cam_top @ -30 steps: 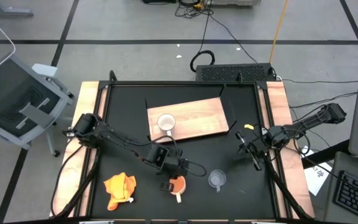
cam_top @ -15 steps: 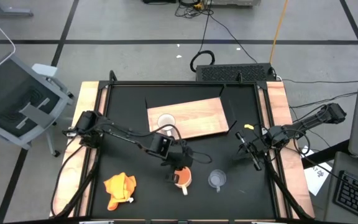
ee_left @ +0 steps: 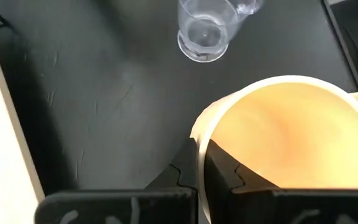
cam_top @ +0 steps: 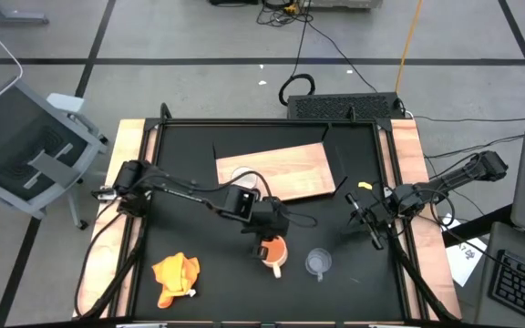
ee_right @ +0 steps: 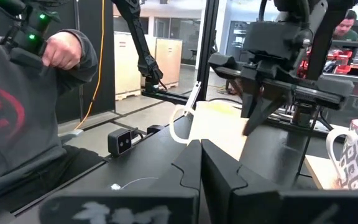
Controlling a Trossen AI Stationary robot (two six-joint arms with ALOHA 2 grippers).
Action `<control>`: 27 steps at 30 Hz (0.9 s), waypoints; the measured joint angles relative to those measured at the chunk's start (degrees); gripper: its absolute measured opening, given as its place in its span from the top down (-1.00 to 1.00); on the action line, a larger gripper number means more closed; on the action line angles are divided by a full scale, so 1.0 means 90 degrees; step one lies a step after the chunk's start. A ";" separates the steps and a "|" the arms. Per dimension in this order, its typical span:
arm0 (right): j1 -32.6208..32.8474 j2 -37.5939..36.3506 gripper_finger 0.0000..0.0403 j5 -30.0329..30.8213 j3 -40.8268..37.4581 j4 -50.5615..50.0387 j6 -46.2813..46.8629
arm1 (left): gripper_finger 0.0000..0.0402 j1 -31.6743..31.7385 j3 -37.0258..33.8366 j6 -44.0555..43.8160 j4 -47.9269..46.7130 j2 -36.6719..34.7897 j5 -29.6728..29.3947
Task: Stack small to large cups/mugs on shelf
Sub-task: Put the yellow mug on the shelf
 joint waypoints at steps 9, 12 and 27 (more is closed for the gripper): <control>-0.0001 0.0032 1.00 0.0009 0.0000 0.0004 -0.0001 | 0.98 0.0235 0.1208 0.0498 -0.0965 0.0901 0.0066; -0.0001 0.0051 1.00 0.0009 0.0000 0.0000 -0.0001 | 0.98 0.0280 0.1470 0.0611 -0.1055 0.1113 0.0168; -0.0001 0.0078 1.00 0.0009 0.0000 0.0007 -0.0018 | 0.98 0.0625 0.1596 0.0987 -0.1055 0.1568 0.0233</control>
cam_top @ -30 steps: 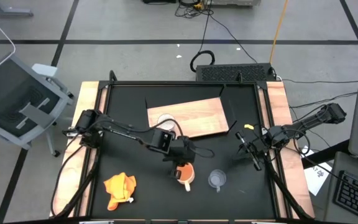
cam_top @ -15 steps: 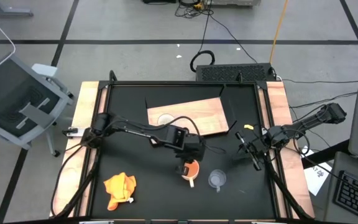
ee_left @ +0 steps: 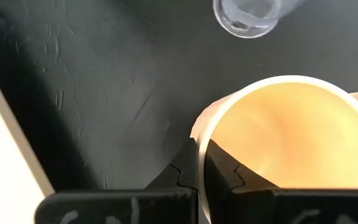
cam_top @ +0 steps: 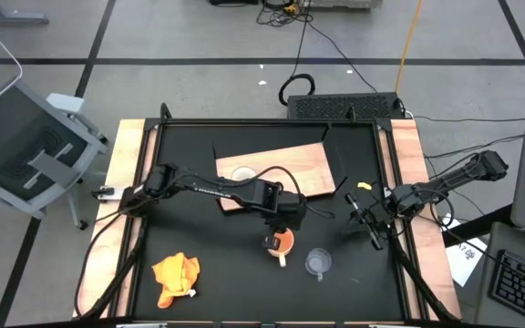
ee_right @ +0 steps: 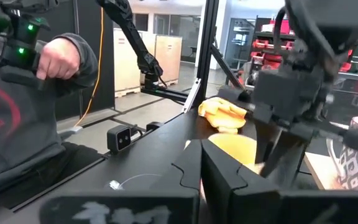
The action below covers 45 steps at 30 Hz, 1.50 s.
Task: Stack small to large cups/mugs on shelf
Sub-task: Put the yellow mug on the shelf
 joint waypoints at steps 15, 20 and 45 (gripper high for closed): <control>-0.0002 0.0022 1.00 0.0002 0.0000 -0.0009 0.0012 | 0.98 0.0045 -0.0008 0.0050 0.0190 0.0084 -0.0046; -0.0002 0.0022 1.00 0.0002 0.0000 -0.0008 0.0016 | 0.98 0.0045 -0.0147 0.0001 0.0304 0.0079 -0.0055; -0.0002 0.0024 1.00 0.0002 0.0000 -0.0010 0.0019 | 0.84 0.0031 -0.0219 -0.0113 0.0448 0.0077 -0.0066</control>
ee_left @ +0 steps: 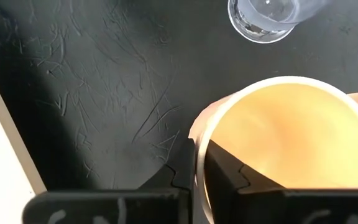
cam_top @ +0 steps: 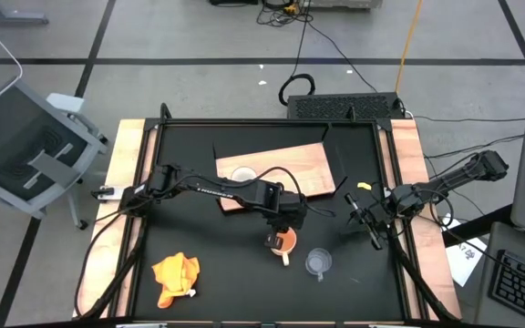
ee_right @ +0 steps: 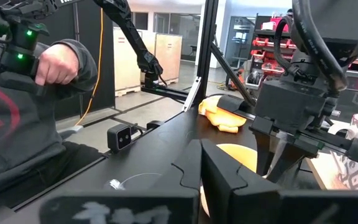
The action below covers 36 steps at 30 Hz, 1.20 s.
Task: Stack small to large cups/mugs on shelf
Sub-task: Put the yellow mug on the shelf
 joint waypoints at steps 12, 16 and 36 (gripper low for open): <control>0.0000 0.0000 1.00 0.0000 0.0000 0.0000 0.0002 | 0.82 0.0000 0.0000 -0.0003 0.0123 0.0000 -0.0005; 0.0000 0.0000 1.00 0.0000 0.0000 0.0000 0.0002 | 0.81 0.0000 0.0000 -0.0001 0.0125 0.0000 -0.0007; 0.0000 0.0000 1.00 0.0000 0.0000 -0.0002 0.0005 | -0.34 0.0000 0.0247 -0.0171 0.0039 -0.0002 -0.0053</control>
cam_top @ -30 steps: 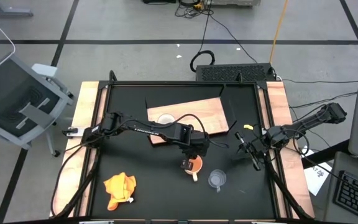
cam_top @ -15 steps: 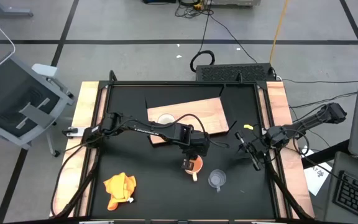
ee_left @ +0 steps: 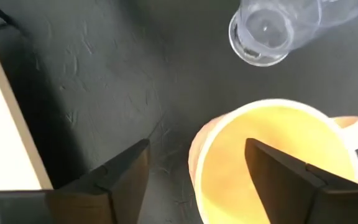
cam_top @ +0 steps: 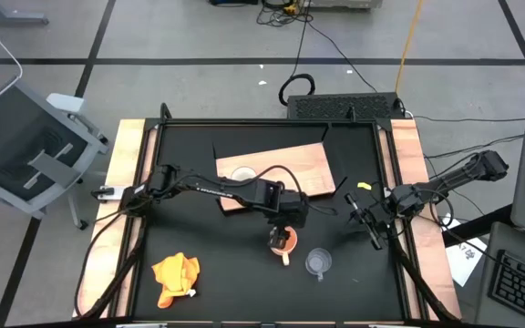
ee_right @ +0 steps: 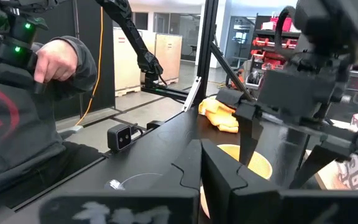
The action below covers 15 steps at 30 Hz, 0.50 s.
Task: Stack small to large cups/mugs on shelf
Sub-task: Put the yellow mug on the shelf
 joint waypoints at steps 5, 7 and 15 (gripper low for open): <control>0.0001 0.0000 1.00 0.0000 0.0000 0.0001 0.0000 | -0.42 0.0000 0.0356 0.0025 -0.0436 0.0000 -0.0178; 0.0000 0.0000 1.00 0.0000 0.0000 0.0000 0.0000 | -0.42 0.0000 0.0529 0.0021 -0.0696 0.0000 -0.0181; 0.0000 -0.0001 1.00 -0.0001 0.0000 -0.0006 -0.0002 | -0.13 0.0007 0.1174 -0.0019 -0.1123 0.0000 -0.0315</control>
